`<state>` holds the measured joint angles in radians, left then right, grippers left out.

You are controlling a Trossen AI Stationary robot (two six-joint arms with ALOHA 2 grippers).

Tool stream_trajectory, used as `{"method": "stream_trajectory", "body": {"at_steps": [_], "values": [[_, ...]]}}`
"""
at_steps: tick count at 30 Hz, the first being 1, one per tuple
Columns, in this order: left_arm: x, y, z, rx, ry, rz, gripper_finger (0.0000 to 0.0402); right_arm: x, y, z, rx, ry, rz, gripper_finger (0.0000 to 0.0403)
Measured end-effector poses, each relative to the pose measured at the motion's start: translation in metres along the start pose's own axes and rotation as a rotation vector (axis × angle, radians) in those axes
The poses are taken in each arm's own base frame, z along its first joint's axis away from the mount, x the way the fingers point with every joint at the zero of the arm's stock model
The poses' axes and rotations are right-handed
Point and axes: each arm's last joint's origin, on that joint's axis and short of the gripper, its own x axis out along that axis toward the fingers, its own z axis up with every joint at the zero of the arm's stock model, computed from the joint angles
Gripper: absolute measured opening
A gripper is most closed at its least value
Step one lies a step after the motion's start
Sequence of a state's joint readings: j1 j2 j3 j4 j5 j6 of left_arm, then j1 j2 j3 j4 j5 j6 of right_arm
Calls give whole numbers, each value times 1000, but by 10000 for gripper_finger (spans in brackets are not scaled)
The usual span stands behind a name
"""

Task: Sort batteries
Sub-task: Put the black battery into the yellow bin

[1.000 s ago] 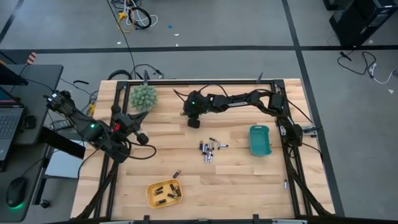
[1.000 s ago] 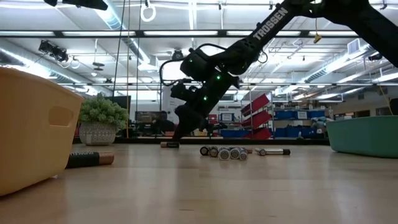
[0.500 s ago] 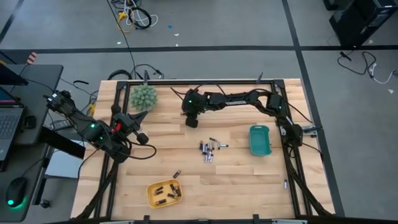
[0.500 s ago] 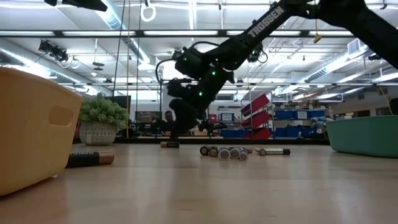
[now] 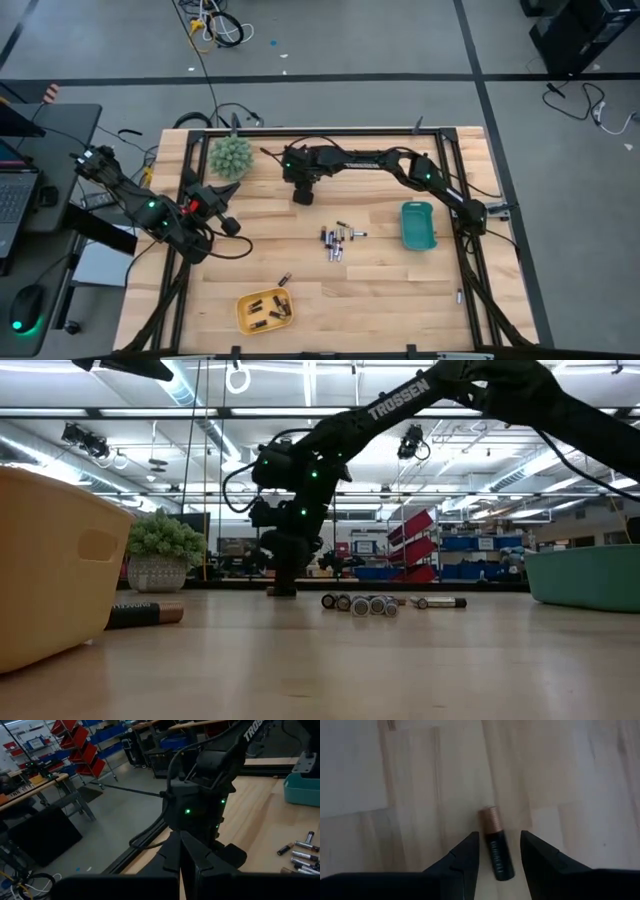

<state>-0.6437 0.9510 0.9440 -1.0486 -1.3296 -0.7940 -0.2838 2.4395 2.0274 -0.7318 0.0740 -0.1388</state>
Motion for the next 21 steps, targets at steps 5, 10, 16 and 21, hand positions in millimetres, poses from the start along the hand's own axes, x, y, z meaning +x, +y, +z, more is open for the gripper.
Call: {"method": "stream_trajectory", "body": {"at_steps": [5, 10, 16, 21], "values": [[0, 0, -1, 13, 2, 2, 0, 0, -5, 0, -29, 9, 43, 129], [0, 0, -1, 23, 6, 0, 0, 0, -4, -3, -95, 37, 48, 121], [0, 0, -1, 24, 8, -1, 0, 0, -4, -3, -144, 31, 78, 107], [0, 0, -1, 22, 7, 0, 0, 1, -3, -4, -153, 15, 167, 90]]}}
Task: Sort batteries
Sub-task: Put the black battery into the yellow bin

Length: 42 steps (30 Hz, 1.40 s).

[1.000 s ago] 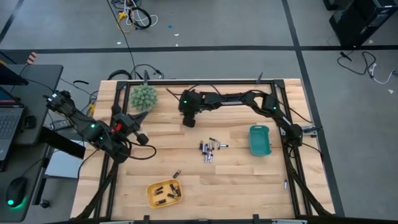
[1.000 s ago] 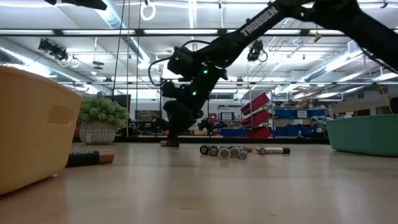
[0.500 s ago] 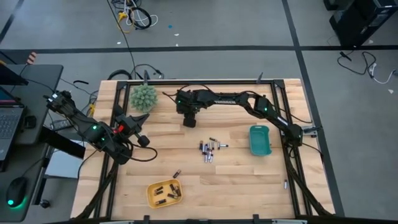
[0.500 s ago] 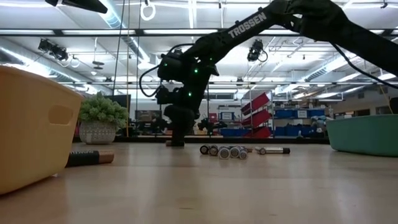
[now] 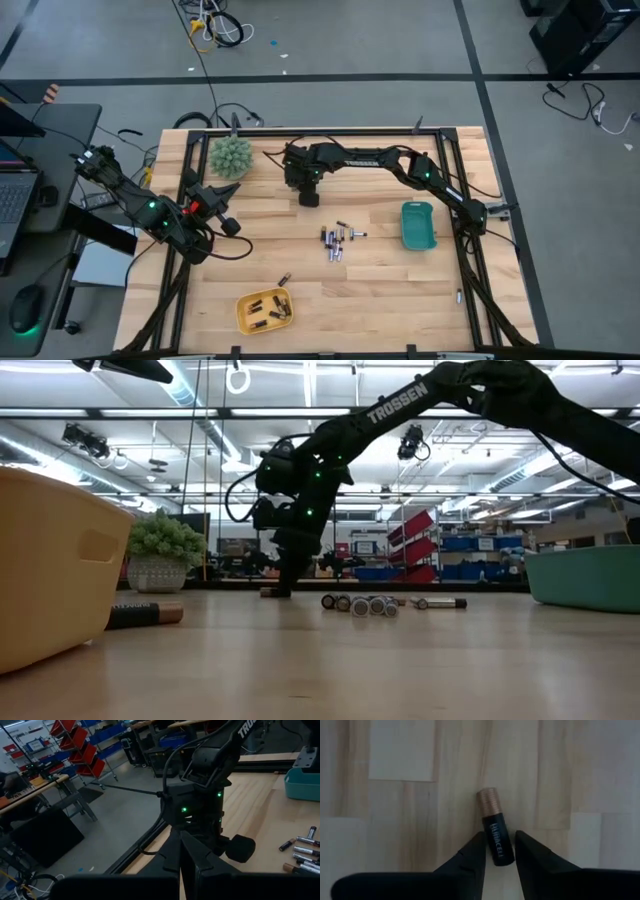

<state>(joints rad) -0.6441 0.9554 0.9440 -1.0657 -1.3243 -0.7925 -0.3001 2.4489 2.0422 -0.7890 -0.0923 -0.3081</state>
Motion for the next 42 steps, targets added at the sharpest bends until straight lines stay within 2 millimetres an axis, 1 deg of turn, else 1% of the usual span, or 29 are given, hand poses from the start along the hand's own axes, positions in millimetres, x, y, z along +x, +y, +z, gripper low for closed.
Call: {"method": "stream_trajectory", "body": {"at_steps": [7, 10, 12, 13, 16, 21, 26, 29, 31, 33, 36, 39, 42], "values": [[0, 0, 0, 0, 0, 0, 0, 1, 7, 2, -17, 12, -8, 69], [0, 0, 0, 0, 0, 1, 0, 1, 13, 2, -32, 22, 3, 47], [0, 0, 0, -1, -1, 1, 0, 3, 18, 1, -38, 13, 41, 26], [0, 0, 0, -2, -1, 1, 0, 4, 20, 1, -41, 9, 53, 22], [0, 0, 0, -4, -1, 1, 0, 6, 26, 2, -52, 13, 44, 22], [0, 0, 0, -5, -1, 1, 0, 1, 26, 3, -48, 8, 35, 22], [0, 0, 0, -6, -1, 1, 0, -14, 22, 3, -39, 6, 28, 22], [0, 0, 0, -6, -2, 3, 0, -35, 23, 9, -38, -36, 15, 22], [0, 0, 0, -7, -10, 10, 0, -49, 27, 11, -30, -39, 13, 22], [0, 0, 1, -16, -14, 11, 0, -60, 37, 12, -33, -32, 22, 22], [0, -1, 2, -26, -17, 11, 0, -80, 59, 19, -58, -60, 40, 22], [0, -1, 2, -29, -17, 10, 0, -100, 87, 26, -104, -109, 62, 22], [0, -1, 2, -47, -14, 6, 0, -110, 118, 31, -128, -138, 128, 22]]}}
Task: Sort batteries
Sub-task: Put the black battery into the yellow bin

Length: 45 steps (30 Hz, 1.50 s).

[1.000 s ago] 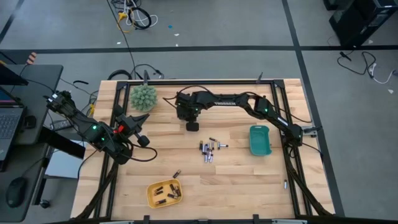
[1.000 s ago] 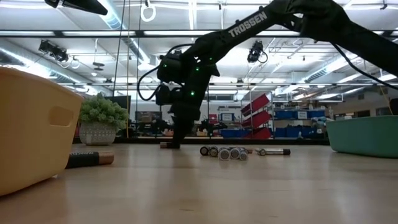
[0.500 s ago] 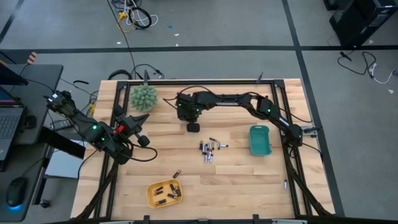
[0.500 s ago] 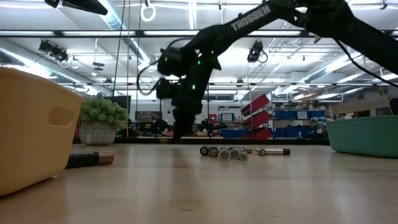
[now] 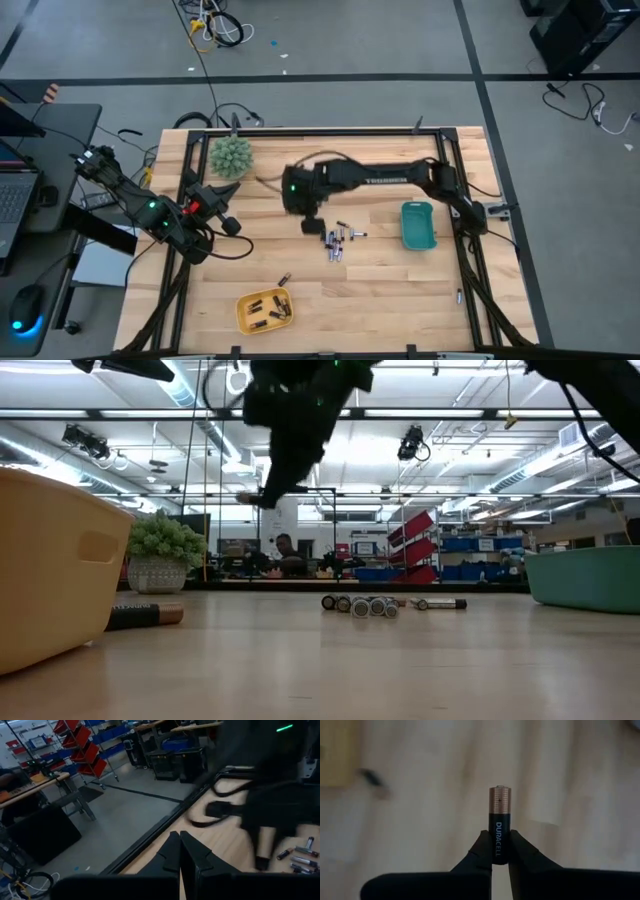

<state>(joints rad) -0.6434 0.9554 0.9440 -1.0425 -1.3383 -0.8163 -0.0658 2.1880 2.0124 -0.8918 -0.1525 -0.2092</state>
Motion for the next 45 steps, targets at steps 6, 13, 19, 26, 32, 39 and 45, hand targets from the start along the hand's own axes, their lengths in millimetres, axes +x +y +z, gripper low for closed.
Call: {"method": "stream_trajectory", "body": {"at_steps": [6, 13, 19, 26, 32, 39, 45], "values": [[0, -1, -2, -4, 53, -50, 0, 0, 66, 23, -97, -144, 90, 22], [0, -3, -3, -34, 101, -92, 0, 19, 128, 38, -170, -417, 199, 22], [0, -4, -3, -57, 119, -109, 0, 37, 151, 32, -149, -559, 248, 22], [-1, -5, -5, -123, 190, -164, 0, 63, 170, 6, -108, -560, 287, 22], [-1, -8, -4, -170, 210, -190, 0, 71, 181, -5, -98, -582, 292, 22], [-1, -8, -3, -174, 204, -189, 0, 71, 186, -5, -104, -608, 302, 22], [-1, -8, -3, -172, 203, -187, 0, 72, 185, -5, -84, -608, 246, 39]]}}
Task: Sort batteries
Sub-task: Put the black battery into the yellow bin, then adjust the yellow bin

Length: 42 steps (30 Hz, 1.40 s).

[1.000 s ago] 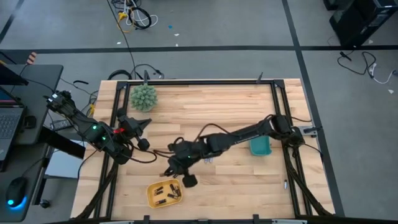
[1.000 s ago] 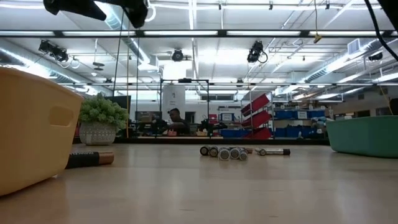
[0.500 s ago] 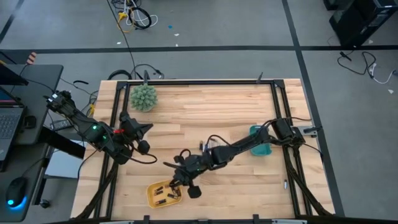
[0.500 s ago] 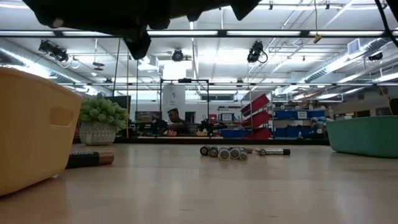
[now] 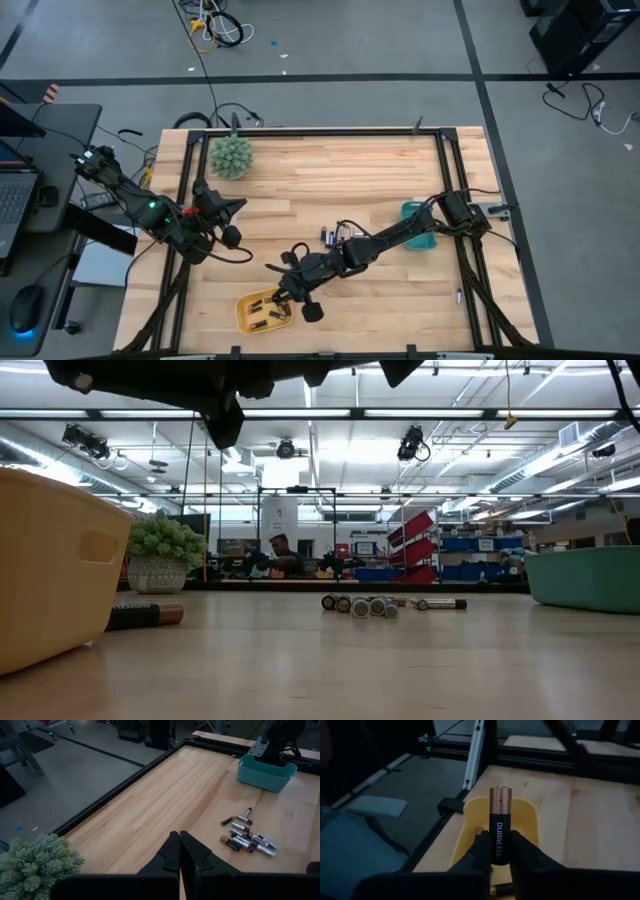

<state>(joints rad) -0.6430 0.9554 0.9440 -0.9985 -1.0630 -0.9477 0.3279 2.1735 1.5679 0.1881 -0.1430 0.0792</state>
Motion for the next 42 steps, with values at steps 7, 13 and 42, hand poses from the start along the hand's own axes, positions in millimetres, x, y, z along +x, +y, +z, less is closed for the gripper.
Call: {"method": "stream_trajectory", "body": {"at_steps": [7, 13, 42], "values": [[0, 0, 0, 1, -1, 1, 0, 0, 0, -1, 12, 6, -17, 110], [0, 0, 0, 2, 2, -2, 0, 0, 0, -2, -14, 20, -16, 110], [32, -59, -53, 172, 527, -98, 0, -29, 21, -71, 195, 300, -206, 34]]}}
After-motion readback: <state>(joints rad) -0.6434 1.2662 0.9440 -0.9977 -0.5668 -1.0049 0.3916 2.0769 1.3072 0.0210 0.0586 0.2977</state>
